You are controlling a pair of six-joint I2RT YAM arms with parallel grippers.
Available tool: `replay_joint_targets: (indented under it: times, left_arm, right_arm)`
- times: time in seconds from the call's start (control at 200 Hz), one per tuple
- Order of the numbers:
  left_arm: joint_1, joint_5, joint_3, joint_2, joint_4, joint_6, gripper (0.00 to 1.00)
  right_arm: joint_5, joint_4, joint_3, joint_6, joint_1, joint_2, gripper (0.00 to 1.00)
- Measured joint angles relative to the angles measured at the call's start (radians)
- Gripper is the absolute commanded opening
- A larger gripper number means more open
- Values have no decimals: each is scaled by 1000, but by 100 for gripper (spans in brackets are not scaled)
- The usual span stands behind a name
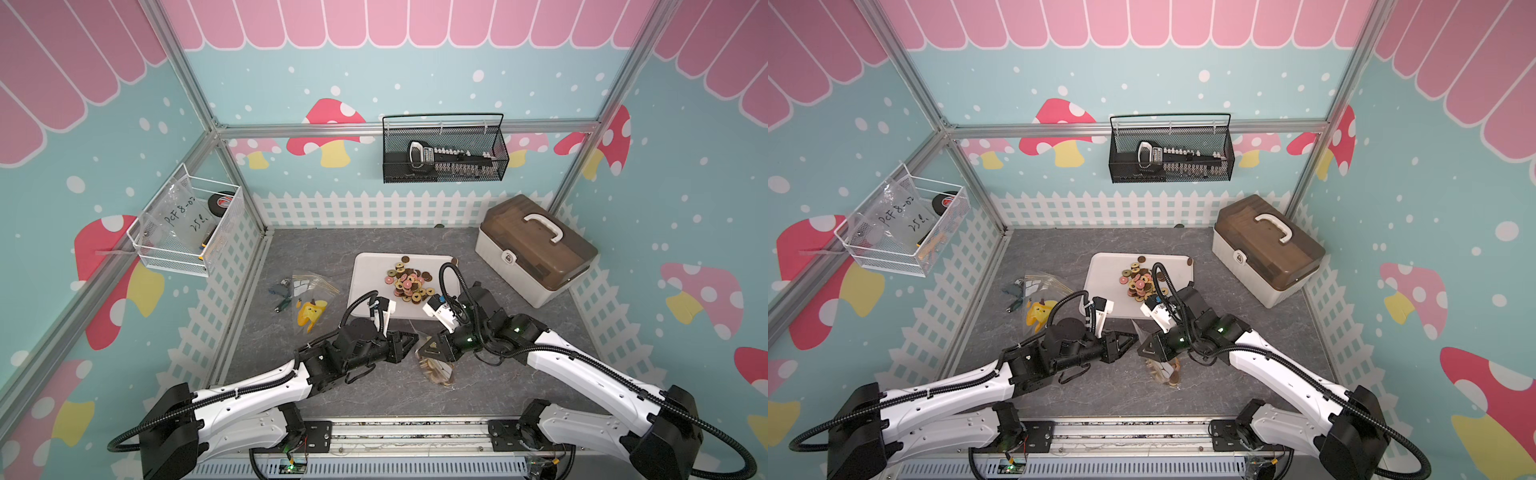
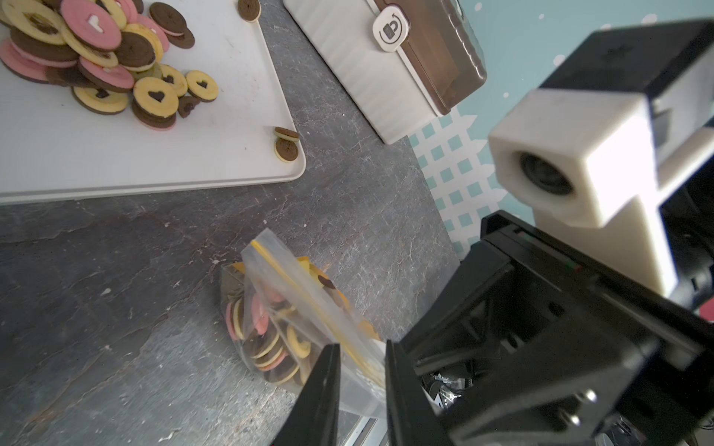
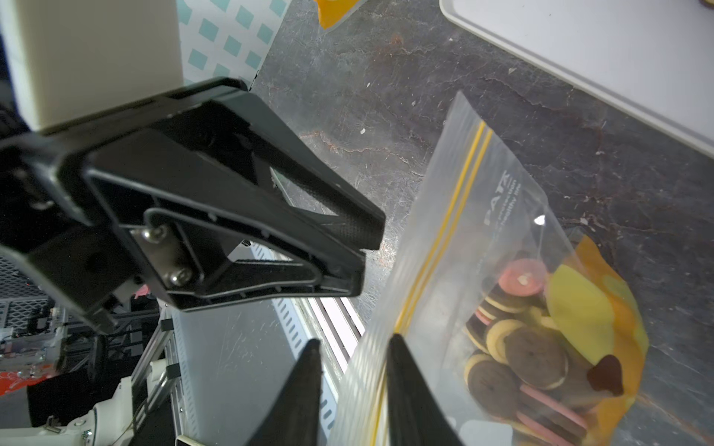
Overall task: Pour cookies out of the ziploc bag
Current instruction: Adjust the ziploc bag at the center of the board.
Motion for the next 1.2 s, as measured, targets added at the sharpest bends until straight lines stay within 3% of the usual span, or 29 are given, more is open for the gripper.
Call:
replay_joint_targets:
  times: [0.06, 0.19, 0.28, 0.64, 1.016, 1.111, 1.201]
  left_arm:
    - [0, 0, -3, -12, 0, -1, 26]
    - [0, -3, -25, -31, 13, -24, 50]
    - [-1, -2, -49, -31, 26, -50, 59]
    - [-21, 23, -61, 92, 188, -116, 58]
    - [-45, 71, -31, 237, 347, -159, 22]
    - [-46, 76, -28, 235, 356, -159, 7]
    - [-46, 76, -15, 232, 341, -137, 0]
  right_arm:
    - [1, -6, 2, 0, -1, 0, 6]
    - [10, -19, 3, -6, -1, -3, 0]
    - [23, -29, 3, -2, -1, -27, 0]
    - [102, -8, -118, 69, 31, -200, 0]
    - [240, 55, -223, 161, 54, -342, 0]
    - [248, 70, -239, 177, 54, -351, 13]
    - [240, 79, -242, 180, 53, -348, 23]
